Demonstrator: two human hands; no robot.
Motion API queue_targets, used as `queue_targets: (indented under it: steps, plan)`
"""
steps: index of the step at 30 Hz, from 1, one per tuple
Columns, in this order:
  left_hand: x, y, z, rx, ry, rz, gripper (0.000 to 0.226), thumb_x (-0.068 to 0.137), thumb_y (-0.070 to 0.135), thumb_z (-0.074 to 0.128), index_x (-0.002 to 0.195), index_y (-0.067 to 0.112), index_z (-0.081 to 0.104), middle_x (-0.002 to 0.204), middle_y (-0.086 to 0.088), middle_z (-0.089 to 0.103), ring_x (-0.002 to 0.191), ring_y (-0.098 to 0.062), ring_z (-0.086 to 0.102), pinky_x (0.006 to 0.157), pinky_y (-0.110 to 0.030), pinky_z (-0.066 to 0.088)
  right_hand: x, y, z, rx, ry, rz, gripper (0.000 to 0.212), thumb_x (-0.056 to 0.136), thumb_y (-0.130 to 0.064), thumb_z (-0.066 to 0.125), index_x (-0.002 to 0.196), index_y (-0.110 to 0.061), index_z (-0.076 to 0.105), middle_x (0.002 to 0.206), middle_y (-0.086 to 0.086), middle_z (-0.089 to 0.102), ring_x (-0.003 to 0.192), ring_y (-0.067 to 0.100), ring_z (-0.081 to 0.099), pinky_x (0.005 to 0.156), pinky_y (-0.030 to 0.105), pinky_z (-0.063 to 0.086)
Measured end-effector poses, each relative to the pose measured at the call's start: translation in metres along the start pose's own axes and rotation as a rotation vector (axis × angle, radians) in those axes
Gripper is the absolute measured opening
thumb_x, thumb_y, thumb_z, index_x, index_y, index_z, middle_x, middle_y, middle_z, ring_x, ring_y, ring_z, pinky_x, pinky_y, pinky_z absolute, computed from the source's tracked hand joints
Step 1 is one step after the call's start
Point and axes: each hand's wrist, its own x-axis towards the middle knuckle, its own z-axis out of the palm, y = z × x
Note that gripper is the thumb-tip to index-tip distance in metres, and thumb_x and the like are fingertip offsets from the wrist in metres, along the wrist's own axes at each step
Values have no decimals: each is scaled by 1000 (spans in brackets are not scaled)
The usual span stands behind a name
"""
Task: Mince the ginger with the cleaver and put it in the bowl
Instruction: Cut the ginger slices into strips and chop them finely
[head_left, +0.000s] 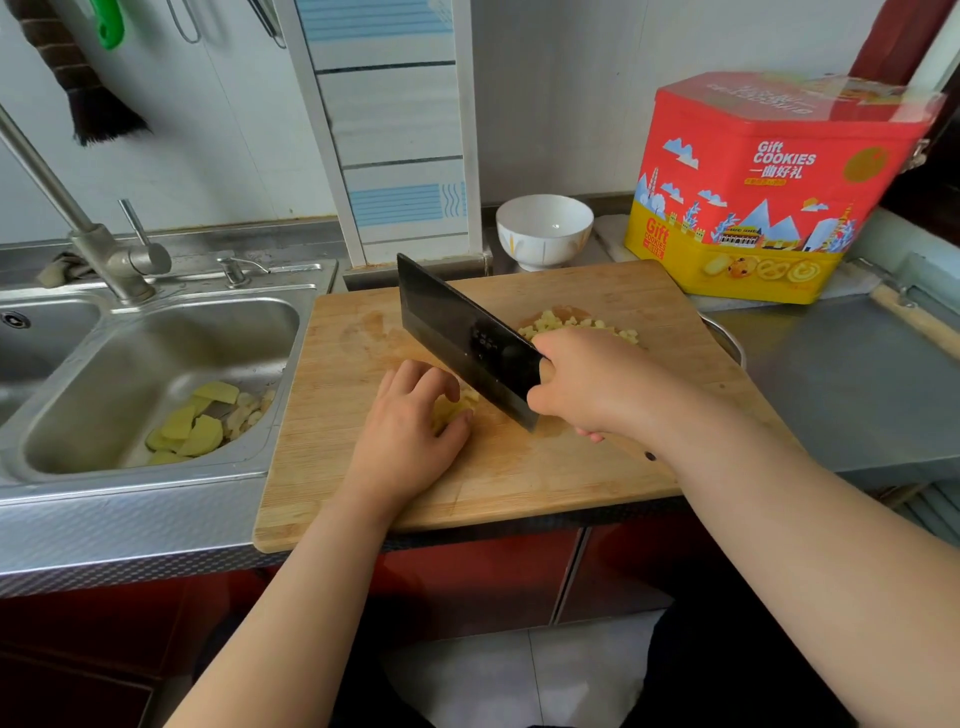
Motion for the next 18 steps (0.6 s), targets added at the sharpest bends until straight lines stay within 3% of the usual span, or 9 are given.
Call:
queue_targets:
  steps: [9, 11, 14, 18]
  plan:
    - [2, -2, 3, 35, -39, -8, 14, 81, 27, 64, 91, 20, 58, 96, 11, 44, 93, -13, 45, 79, -28, 43, -7, -15, -7, -82, -27, -69, 8, 91, -13, 53, 89, -20, 50, 63, 4, 55, 45, 18, 56, 44, 24, 42]
    - [2, -3, 3, 36, -47, -3, 13, 81, 29, 63, 90, 21, 58, 96, 8, 47, 93, -13, 45, 79, -28, 43, -6, -16, -7, -77, -45, -62, 11, 92, -12, 53, 101, -17, 54, 65, 5, 56, 45, 17, 55, 44, 25, 43]
    - [2, -4, 3, 31, -43, 4, 12, 81, 27, 63, 90, 21, 59, 96, 6, 50, 92, -14, 46, 80, -28, 43, -1, -20, -4, -74, -88, -30, 31, 93, -11, 52, 123, -16, 52, 69, 8, 60, 48, 17, 57, 45, 26, 48]
    - [2, -5, 4, 41, -34, 2, 12, 82, 25, 65, 90, 18, 61, 95, 4, 52, 92, -15, 47, 80, -28, 44, 7, -24, 8, -65, -111, -4, 38, 92, -8, 50, 129, -12, 49, 76, 14, 65, 54, 23, 61, 49, 29, 53]
